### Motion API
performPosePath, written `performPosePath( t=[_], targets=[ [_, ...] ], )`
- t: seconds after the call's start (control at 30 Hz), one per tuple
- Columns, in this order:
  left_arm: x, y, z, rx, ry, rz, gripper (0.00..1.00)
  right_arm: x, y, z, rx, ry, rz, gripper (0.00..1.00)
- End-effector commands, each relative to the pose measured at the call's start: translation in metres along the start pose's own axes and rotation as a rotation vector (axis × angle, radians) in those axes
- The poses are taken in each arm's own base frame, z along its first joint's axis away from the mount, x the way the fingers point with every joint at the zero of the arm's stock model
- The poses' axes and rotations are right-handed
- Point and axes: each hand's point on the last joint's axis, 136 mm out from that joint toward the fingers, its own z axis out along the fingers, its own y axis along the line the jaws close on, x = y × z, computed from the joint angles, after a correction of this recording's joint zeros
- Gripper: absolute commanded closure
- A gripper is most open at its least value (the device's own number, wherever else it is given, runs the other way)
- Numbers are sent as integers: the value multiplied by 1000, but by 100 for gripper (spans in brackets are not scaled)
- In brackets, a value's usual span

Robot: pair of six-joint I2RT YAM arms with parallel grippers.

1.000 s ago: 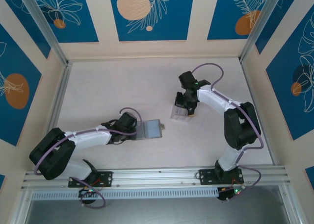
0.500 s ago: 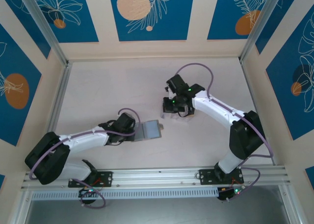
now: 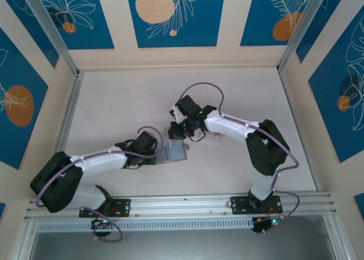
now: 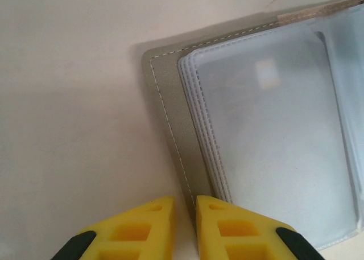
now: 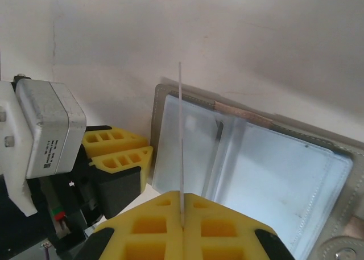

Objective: Put the credit cards into the card holder

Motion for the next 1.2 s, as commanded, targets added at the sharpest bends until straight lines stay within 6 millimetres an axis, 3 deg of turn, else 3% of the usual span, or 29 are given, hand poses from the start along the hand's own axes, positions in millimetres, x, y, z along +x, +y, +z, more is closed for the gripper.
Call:
performPosePath(
  t=[0.0, 0.23, 0.5, 0.77, 1.17],
  targets=[
    [-10, -2, -12, 13, -29, -8, 84, 8, 1, 10, -23, 33, -11, 100],
    [-21, -8, -22, 23, -61, -12, 83, 16, -10, 22, -2, 62, 3, 100],
    [-19, -10, 0, 1, -17, 16, 83, 18, -11, 22, -2, 65, -1, 100],
    [12, 23, 14, -125, 51, 1, 86, 15, -16, 16, 5, 42, 1, 100],
    [24, 27, 18, -132, 73, -10, 87, 11, -24, 8, -24, 8, 34, 100]
  ],
)
